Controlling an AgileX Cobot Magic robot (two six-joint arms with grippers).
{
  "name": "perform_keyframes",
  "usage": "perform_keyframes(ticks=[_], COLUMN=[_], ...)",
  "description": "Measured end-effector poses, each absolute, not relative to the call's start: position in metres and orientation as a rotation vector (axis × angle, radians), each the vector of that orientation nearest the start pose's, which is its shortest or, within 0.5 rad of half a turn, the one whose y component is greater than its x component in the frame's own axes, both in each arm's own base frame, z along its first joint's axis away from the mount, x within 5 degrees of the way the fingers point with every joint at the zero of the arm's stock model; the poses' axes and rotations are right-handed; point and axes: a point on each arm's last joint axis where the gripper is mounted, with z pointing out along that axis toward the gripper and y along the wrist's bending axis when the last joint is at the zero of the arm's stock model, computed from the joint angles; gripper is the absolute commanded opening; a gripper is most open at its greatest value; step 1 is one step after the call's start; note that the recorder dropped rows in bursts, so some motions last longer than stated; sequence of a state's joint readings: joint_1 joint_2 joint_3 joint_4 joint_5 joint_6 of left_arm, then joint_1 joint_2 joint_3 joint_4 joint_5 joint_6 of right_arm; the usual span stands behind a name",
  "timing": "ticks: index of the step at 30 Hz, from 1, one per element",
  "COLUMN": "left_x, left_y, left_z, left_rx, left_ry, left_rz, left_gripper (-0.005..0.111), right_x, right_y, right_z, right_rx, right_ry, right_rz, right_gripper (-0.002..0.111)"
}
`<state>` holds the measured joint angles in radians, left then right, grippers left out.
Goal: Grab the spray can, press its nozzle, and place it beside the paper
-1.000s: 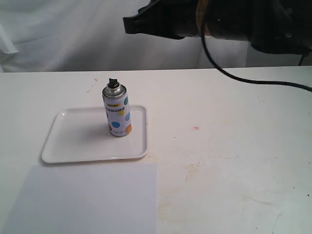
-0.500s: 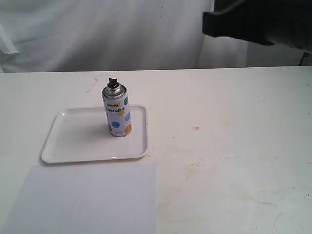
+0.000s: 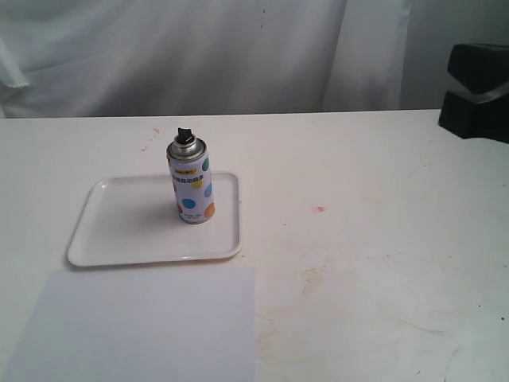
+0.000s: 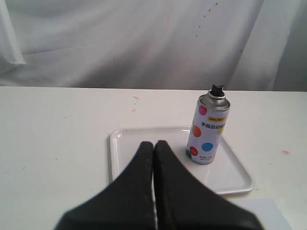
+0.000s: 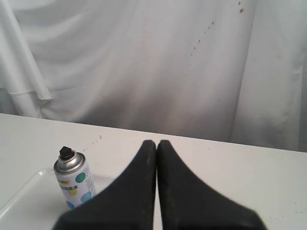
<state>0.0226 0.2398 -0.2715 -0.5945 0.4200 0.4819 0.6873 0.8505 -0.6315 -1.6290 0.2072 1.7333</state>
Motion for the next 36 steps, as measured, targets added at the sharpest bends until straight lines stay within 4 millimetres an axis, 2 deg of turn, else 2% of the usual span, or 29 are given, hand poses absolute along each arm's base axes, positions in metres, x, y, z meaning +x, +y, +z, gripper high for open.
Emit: perform_keyframes(ticks=[6, 14, 20, 23, 26, 30, 33, 36], left_x=[0.068, 0.068, 0.068, 0.068, 0.068, 0.068, 0.068, 0.068], left_y=[-0.019, -0.019, -0.019, -0.019, -0.019, -0.019, -0.019, -0.019], left_z=[0.258, 0.258, 0.258, 0.258, 0.258, 0.258, 0.258, 0.258], left_rx=[0.080, 0.080, 0.080, 0.080, 0.080, 0.080, 0.080, 0.080], left_ry=[1.804, 1.804, 1.804, 1.804, 1.804, 1.804, 1.804, 1.804], left_rz=[-0.243, -0.243, -0.243, -0.243, -0.243, -0.243, -0.243, -0.243], left_gripper=[0.000, 0.000, 0.000, 0.000, 0.000, 0.000, 0.000, 0.000], right_x=[0.144, 0.134, 0.134, 0.138, 0.143, 0.144, 0.141, 0.127], right_y=[0.095, 0.099, 0.098, 0.092, 0.080, 0.070, 0.048, 0.024], right_z=[0.340, 0.345, 0.345, 0.345, 0.345, 0.345, 0.332, 0.313], right_rx=[-0.340, -0.401, -0.412, -0.353, -0.208, -0.131, -0.061, 0.011], right_ry=[1.647, 1.616, 1.610, 1.613, 1.632, 1.632, 1.644, 1.641], right_rz=[0.436, 0.529, 0.505, 0.444, 0.367, 0.323, 0.266, 0.218], right_gripper=[0.000, 0.000, 0.000, 0.000, 0.000, 0.000, 0.000, 0.000])
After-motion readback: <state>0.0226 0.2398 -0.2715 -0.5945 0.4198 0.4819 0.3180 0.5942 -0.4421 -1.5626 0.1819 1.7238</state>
